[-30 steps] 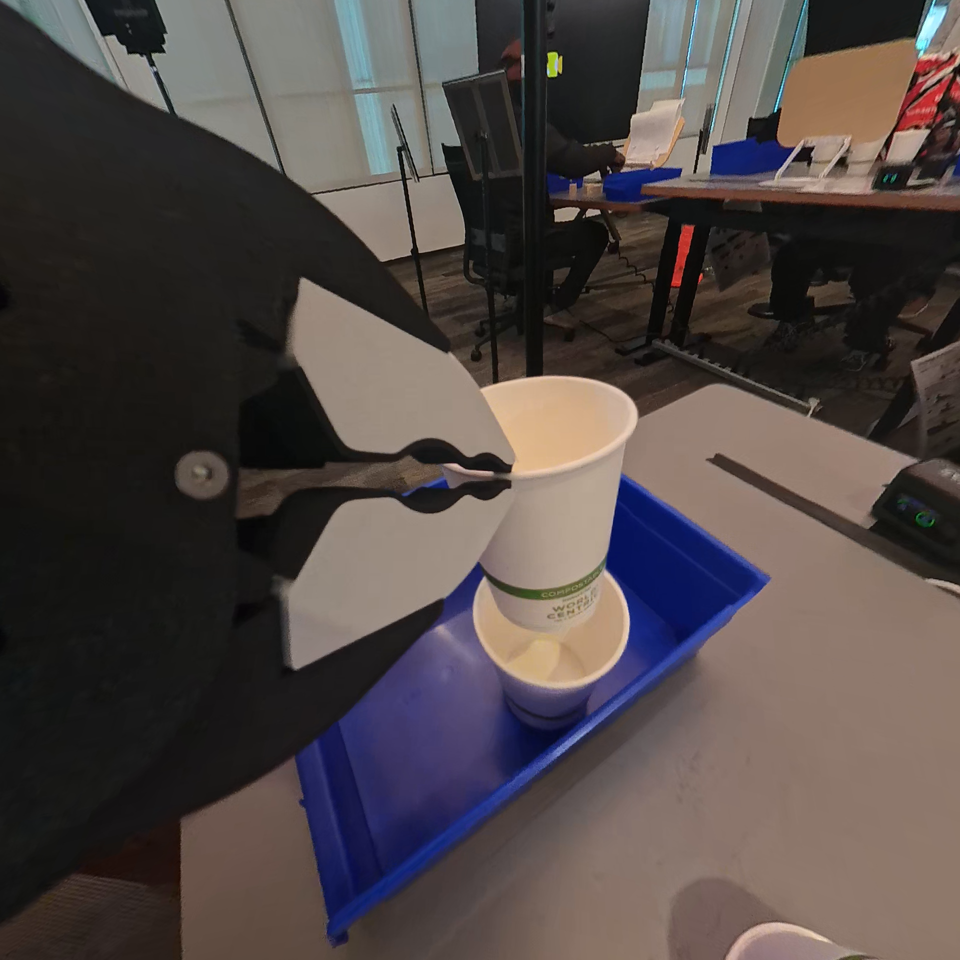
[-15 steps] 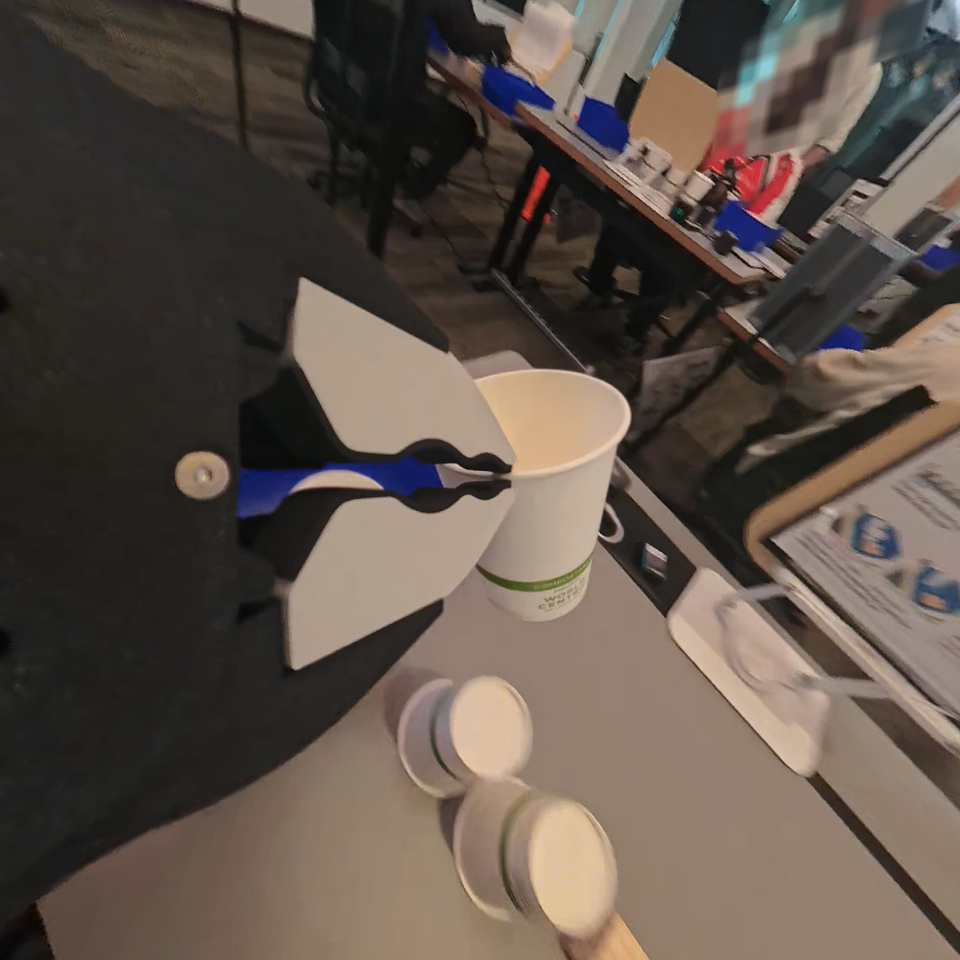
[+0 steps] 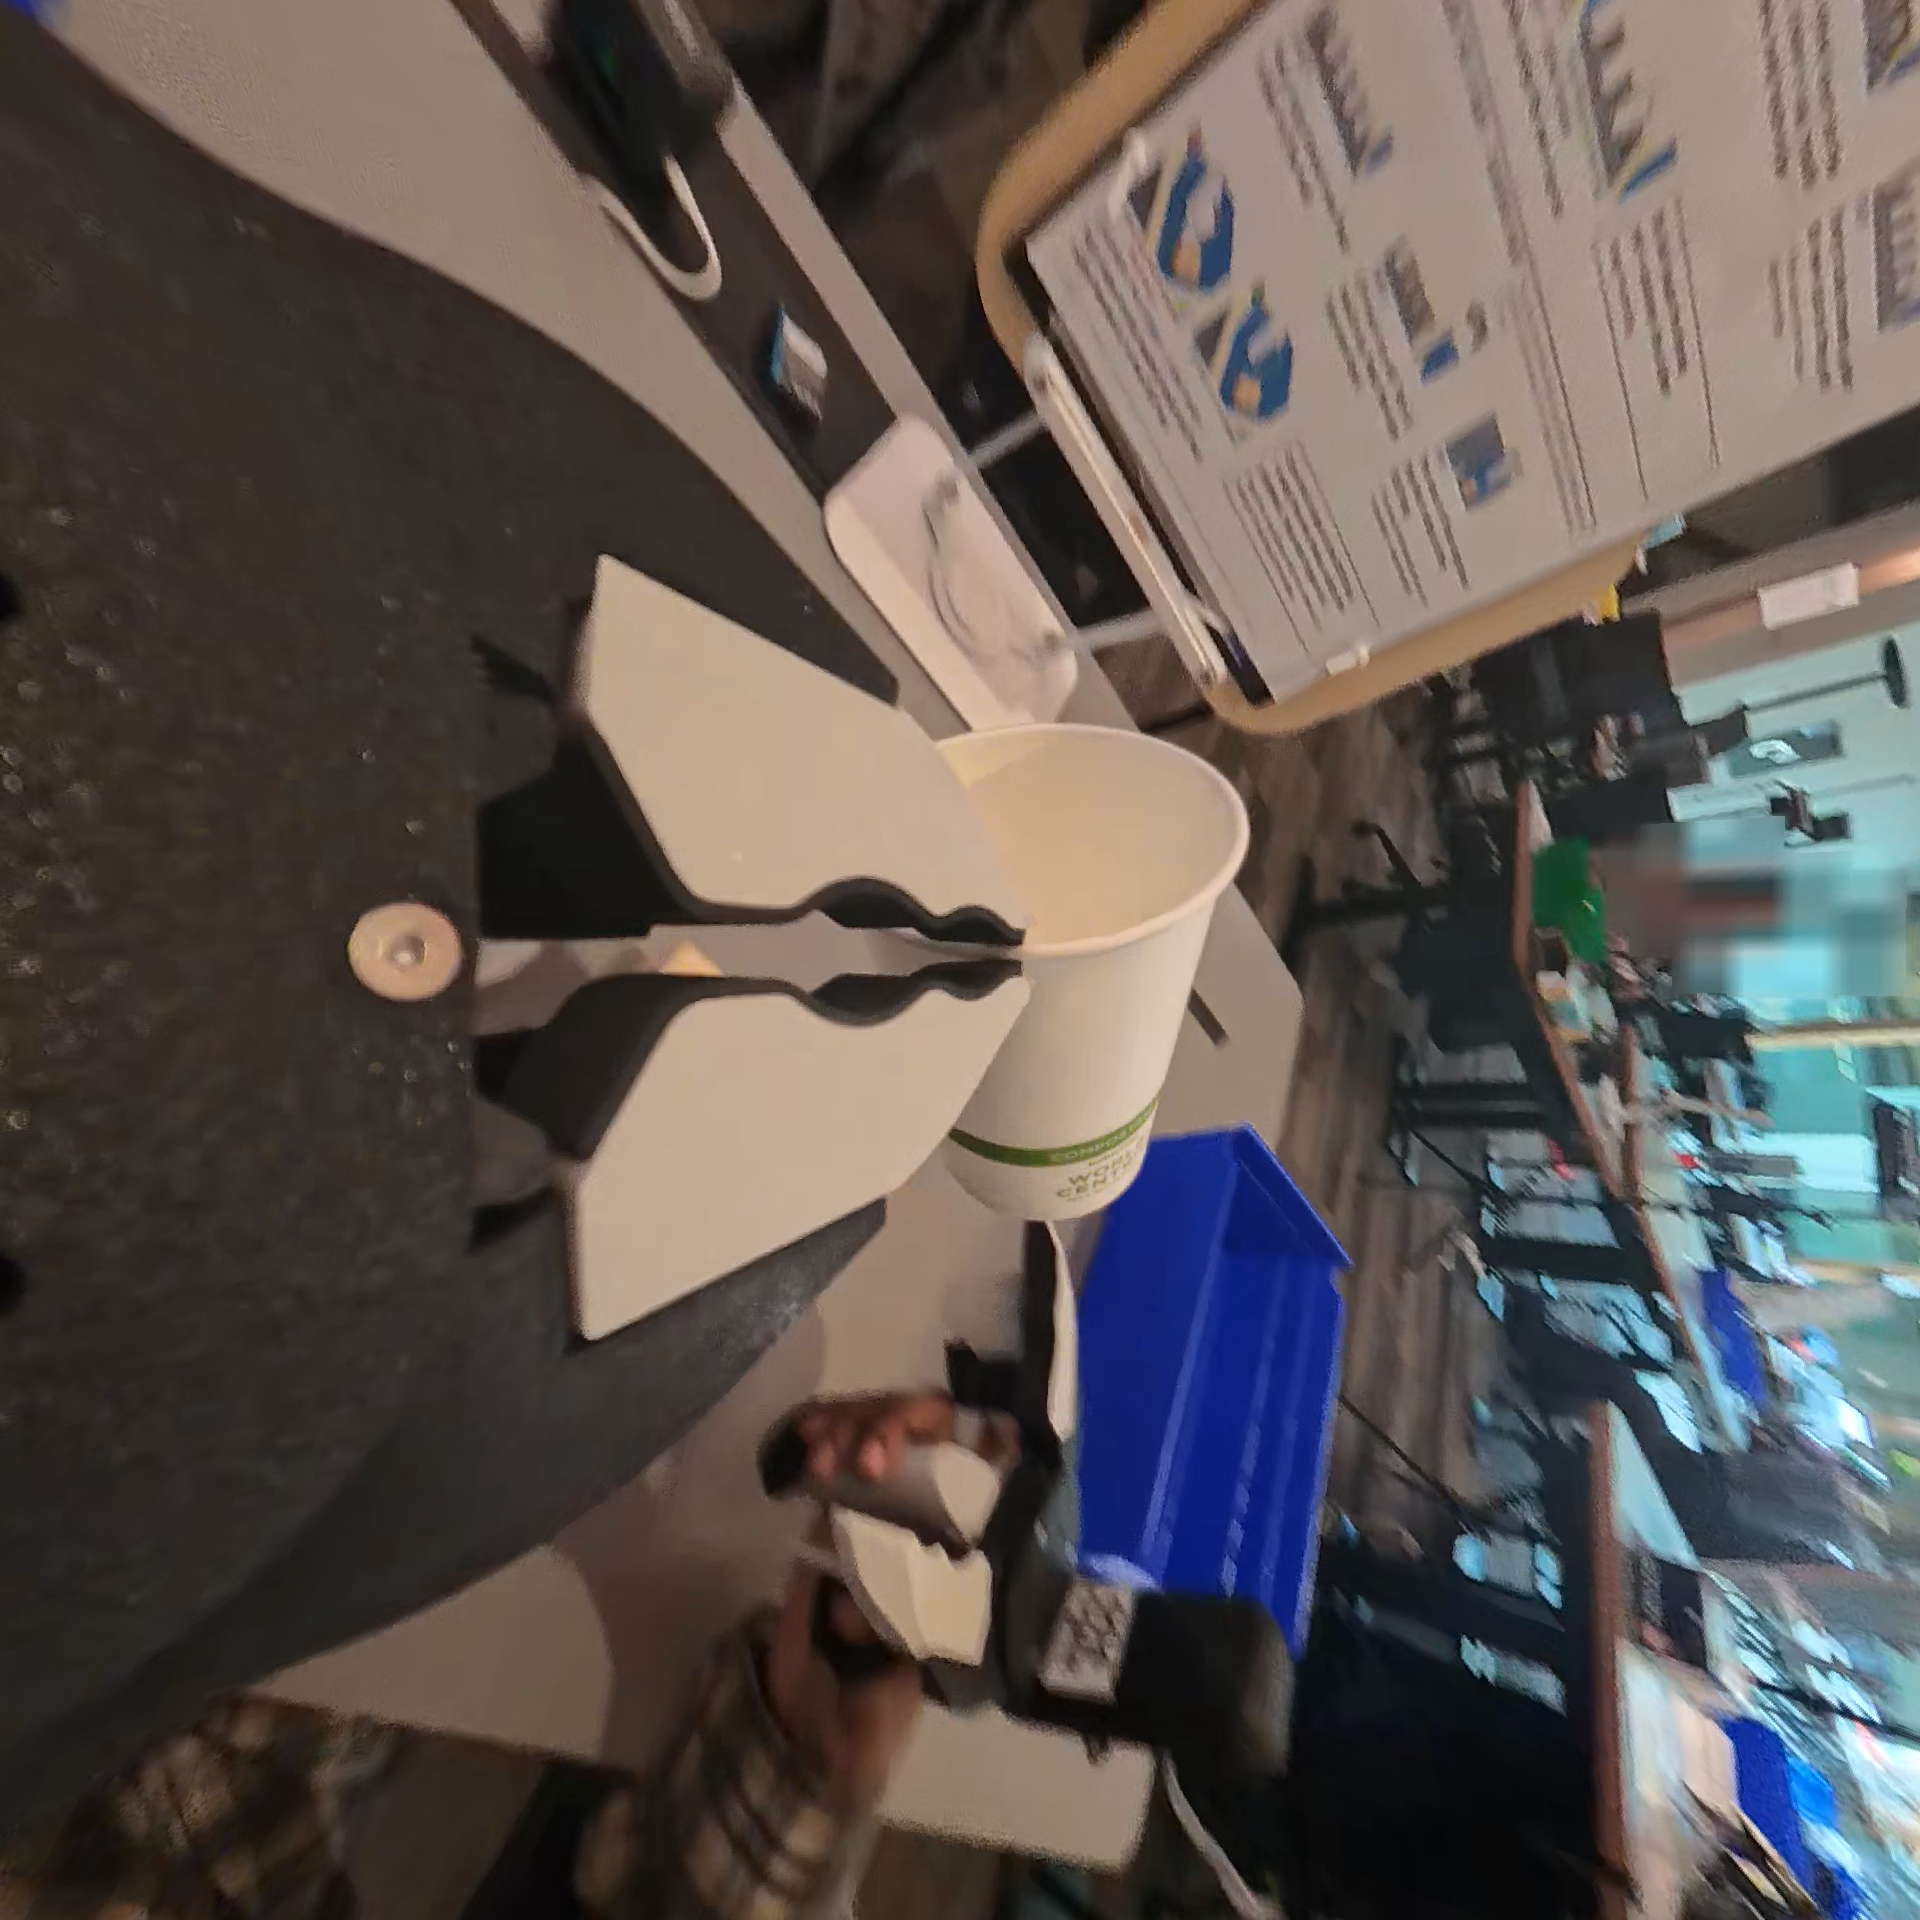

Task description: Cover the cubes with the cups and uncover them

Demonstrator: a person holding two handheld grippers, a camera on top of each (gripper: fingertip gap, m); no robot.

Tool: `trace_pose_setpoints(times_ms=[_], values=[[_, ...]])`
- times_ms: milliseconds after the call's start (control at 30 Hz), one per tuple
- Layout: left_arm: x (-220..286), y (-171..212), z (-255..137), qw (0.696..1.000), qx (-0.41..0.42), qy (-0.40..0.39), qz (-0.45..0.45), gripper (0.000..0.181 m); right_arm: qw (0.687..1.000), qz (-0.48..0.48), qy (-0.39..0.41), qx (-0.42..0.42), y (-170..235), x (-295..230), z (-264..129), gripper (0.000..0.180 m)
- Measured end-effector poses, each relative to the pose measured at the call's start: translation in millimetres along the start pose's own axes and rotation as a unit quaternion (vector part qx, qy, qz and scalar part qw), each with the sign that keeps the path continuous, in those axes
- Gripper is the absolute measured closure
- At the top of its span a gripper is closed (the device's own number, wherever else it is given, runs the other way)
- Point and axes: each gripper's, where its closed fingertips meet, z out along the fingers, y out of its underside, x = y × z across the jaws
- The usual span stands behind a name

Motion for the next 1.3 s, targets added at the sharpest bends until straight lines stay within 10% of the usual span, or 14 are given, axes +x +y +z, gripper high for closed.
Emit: trace_pose_setpoints(times_ms=[300,467,700,1000,1300], values=[[68.6,28.5,40.7,0.986,0.036,0.122,-0.105,0.179,0.999,0.018,-0.029,0.016,-3.4,-2.1,5.6,0.047],[84.4,35.4,45.8,0.976,0.048,0.164,-0.138,0.179,0.997,0.027,-0.076,0.007,-5.7,-7.0,-2.3,0.078],[91.5,57.8,42.0,0.975,0.009,0.187,-0.120,0.167,0.985,-0.058,-0.102,-0.125,-6.2,-6.5,-16.6,0.089],[83.9,63.4,39.9,0.971,-0.144,0.148,0.121,0.097,0.885,-0.193,-0.141,-0.399,-1.4,-4.1,-36.2,0.089],[128.4,105.0,71.2,0.933,-0.234,0.218,0.166,0.089,0.796,-0.222,-0.213,-0.522,16.6,-30.0,-38.2,0.089]])
